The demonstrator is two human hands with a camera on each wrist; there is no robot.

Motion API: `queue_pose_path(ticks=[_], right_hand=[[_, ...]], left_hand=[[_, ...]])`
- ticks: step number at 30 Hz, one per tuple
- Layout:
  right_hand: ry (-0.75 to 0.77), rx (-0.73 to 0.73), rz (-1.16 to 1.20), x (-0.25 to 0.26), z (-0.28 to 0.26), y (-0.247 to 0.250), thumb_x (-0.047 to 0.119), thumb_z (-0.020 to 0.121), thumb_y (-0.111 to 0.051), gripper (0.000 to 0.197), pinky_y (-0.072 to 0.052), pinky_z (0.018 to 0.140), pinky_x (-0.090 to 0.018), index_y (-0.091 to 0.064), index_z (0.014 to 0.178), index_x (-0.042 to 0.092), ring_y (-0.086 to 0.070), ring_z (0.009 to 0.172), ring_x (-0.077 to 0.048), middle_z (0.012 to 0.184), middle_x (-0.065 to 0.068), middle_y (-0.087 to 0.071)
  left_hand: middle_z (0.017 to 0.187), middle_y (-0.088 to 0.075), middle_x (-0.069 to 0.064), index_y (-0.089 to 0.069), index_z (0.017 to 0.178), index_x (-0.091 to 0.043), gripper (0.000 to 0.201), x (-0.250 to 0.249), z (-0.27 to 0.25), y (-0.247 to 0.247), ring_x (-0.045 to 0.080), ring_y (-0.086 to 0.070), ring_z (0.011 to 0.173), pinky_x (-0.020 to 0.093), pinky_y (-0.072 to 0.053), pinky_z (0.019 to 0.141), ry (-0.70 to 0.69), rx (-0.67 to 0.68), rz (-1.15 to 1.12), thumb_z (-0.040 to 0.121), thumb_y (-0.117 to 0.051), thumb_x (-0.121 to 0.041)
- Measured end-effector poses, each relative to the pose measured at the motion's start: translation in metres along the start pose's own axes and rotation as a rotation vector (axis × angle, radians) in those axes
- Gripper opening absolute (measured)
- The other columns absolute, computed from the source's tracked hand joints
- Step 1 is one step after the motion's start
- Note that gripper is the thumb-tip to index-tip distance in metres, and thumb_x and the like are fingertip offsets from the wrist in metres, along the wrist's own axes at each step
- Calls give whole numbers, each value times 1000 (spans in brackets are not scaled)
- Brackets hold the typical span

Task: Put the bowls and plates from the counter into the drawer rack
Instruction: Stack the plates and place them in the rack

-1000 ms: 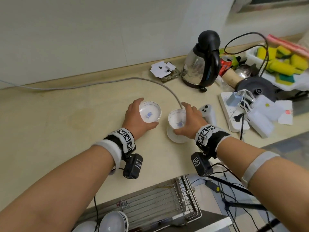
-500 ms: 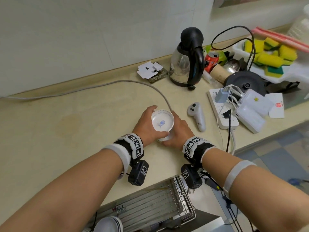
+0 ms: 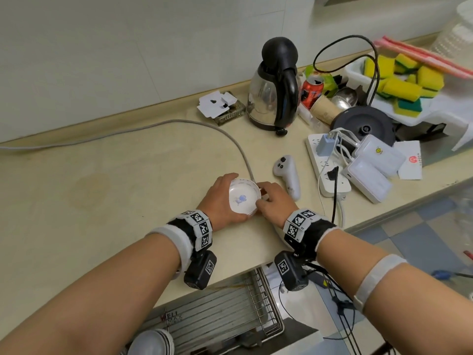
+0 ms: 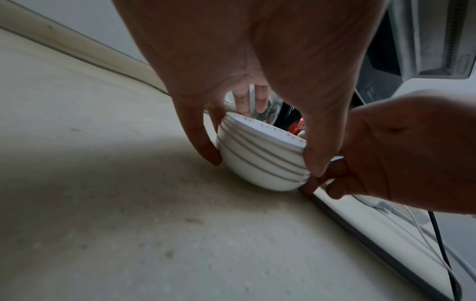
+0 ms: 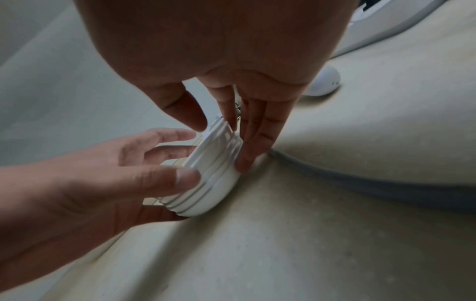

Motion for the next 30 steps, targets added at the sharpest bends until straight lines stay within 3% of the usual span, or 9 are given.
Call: queue_pose_path(ticks=[2, 4, 6, 9, 14, 21, 24, 27, 30], right_hand=[[-42, 1, 25, 1, 3, -3, 42, 77, -46, 54, -55, 88, -45, -57, 123, 15, -65, 95, -30, 113, -12, -64], [-76, 4, -17, 7, 2, -4, 35, 89, -47, 40, -53, 89, -42, -58, 118, 9, -64, 99, -33, 112, -13, -66], [-93, 5, -83, 8, 4, -5, 22, 93, -47, 34, -47, 85, -33, -56, 122, 6, -60, 107, -33, 119, -15, -64], [-118, 26, -43, 12, 4, -9, 12, 91, -48, 39, -44, 81, -30, -51, 129, 6, -59, 111, -34, 125, -17, -62], [-107, 136, 141, 45, -7, -34, 6, 84, -49, 50, -56, 88, -52, -47, 134, 7, -59, 112, -41, 129, -20, -57], [-41, 478, 240, 118, -52, -116, 0, 91, -47, 39, -55, 87, -61, -53, 129, 6, -64, 105, -45, 124, -22, -59], [3, 617, 205, 137, -87, -156, -4, 91, -45, 38, -56, 88, -59, -53, 127, 5, -65, 101, -41, 123, -20, -60], [66, 715, 116, 142, -120, -191, -1, 91, -47, 32, -57, 87, -56, -57, 119, 10, -67, 99, -35, 117, -16, -64], [37, 840, 87, 131, -145, -220, -1, 92, -47, 28, -63, 71, -43, -57, 115, 13, -67, 97, -31, 117, -15, -63]], left_hand=[[146, -38, 2, -25, 154, -20, 116, 6, 1, -3, 17, -44, 131, 31, -38, 110, 22, -9, -20, 61, -94, -30], [140, -35, -5, -24, 155, -20, 120, 14, 4, -7, 11, -40, 126, 26, -35, 107, 80, 0, -26, 58, -93, -34], [136, -48, -5, -38, 145, -20, 116, 20, 6, -11, 15, -51, 123, 34, -46, 106, 113, -8, 3, 47, -91, -49], [120, -61, -2, -51, 129, -22, 106, 38, 4, -15, 17, -62, 109, 40, -56, 92, 127, -39, 54, 39, -86, -66], [118, -60, -3, -53, 127, -19, 97, 47, -42, 15, 21, -60, 110, 39, -55, 92, 76, -183, 49, 47, -86, -64], [122, -61, -7, -54, 127, -30, 93, 76, -172, 80, 17, -59, 115, 42, -54, 96, 137, -368, -83, 48, -91, -62], [133, -54, -8, -48, 131, -36, 96, 86, -247, 86, 13, -55, 123, 34, -50, 102, 222, -482, -214, 49, -93, -56], [138, -44, -11, -37, 142, -35, 101, 97, -323, 73, 4, -54, 120, 18, -46, 94, 346, -564, -344, 59, -91, -49], [133, -51, -5, -41, 143, -30, 92, 126, -386, 42, 4, -57, 115, 26, -50, 96, 519, -590, -394, 67, -81, -61]])
Point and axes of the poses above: each hand's wrist, its own z-axis towards the middle knuckle, its own y-axis out of the back of the hand, x = y × z, the point moved 4 cm from there along z, towards the middle knuckle
